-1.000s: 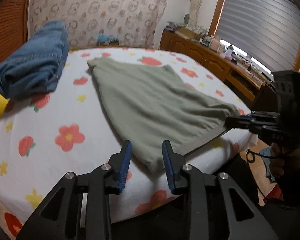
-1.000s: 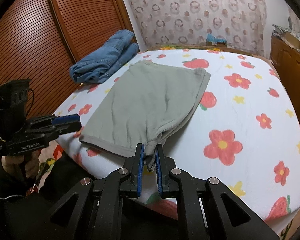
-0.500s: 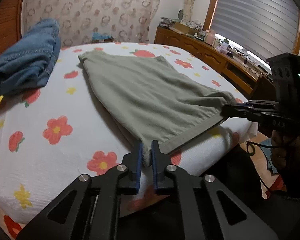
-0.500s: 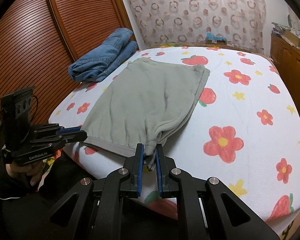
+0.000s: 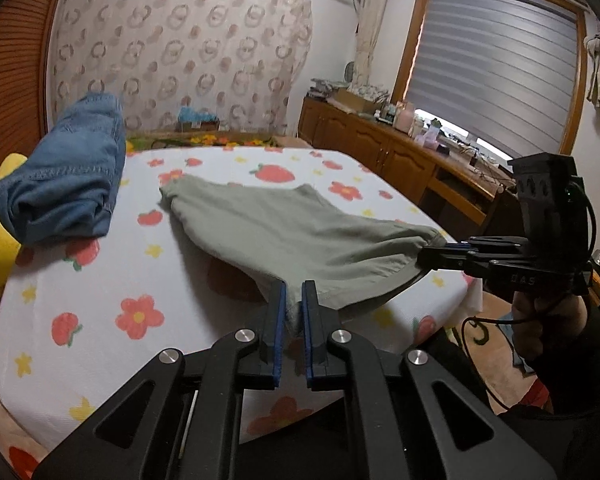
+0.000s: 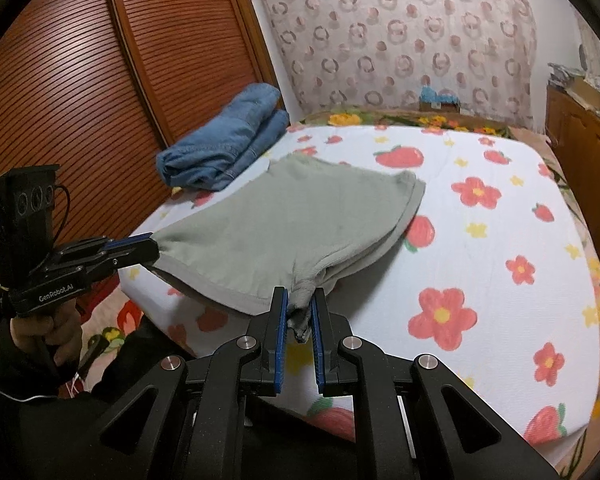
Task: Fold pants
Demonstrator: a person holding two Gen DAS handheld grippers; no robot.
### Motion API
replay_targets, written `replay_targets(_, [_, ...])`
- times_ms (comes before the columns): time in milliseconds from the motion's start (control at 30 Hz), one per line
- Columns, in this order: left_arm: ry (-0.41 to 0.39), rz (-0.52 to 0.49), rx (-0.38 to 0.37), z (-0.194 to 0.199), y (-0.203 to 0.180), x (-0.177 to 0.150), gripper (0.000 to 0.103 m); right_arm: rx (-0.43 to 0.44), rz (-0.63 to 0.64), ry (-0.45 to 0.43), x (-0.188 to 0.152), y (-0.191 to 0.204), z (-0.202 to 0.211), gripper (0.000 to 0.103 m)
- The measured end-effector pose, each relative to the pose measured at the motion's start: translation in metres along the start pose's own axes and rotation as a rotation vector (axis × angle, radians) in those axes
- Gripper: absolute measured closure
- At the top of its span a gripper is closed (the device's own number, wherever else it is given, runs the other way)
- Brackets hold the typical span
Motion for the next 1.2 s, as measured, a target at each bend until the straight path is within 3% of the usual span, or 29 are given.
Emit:
replay_targets(267, [-0.064,-0.008,-0.012,0.021,-0.004,0.017,0.094,0.015,0.015,-0.034,0.002,0.008,0.018,0.092])
replay_targets(533, [-0.012,0.010,-0.009,-0.004,0.001,0.008,0.094,0.002,0.000,-0.011,-0.003,-0.003,0.005,0.092])
replay_targets(1200, [-0.023,0.007,0.023,-0.081,0.026,0.078,0.094,-0.029,0.036,0.013,0.073,-0.060,-0.057,0.092])
Point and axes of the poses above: each gripper's, at about its wrist camera, not at the fingertips, and z roughly against the way its jaws point, y to its left, x to its top, the point moved 7 cm from there along -z, roughly the way its jaws point, and after that the axes turned 15 degrees about x, right-handed, at the moved point
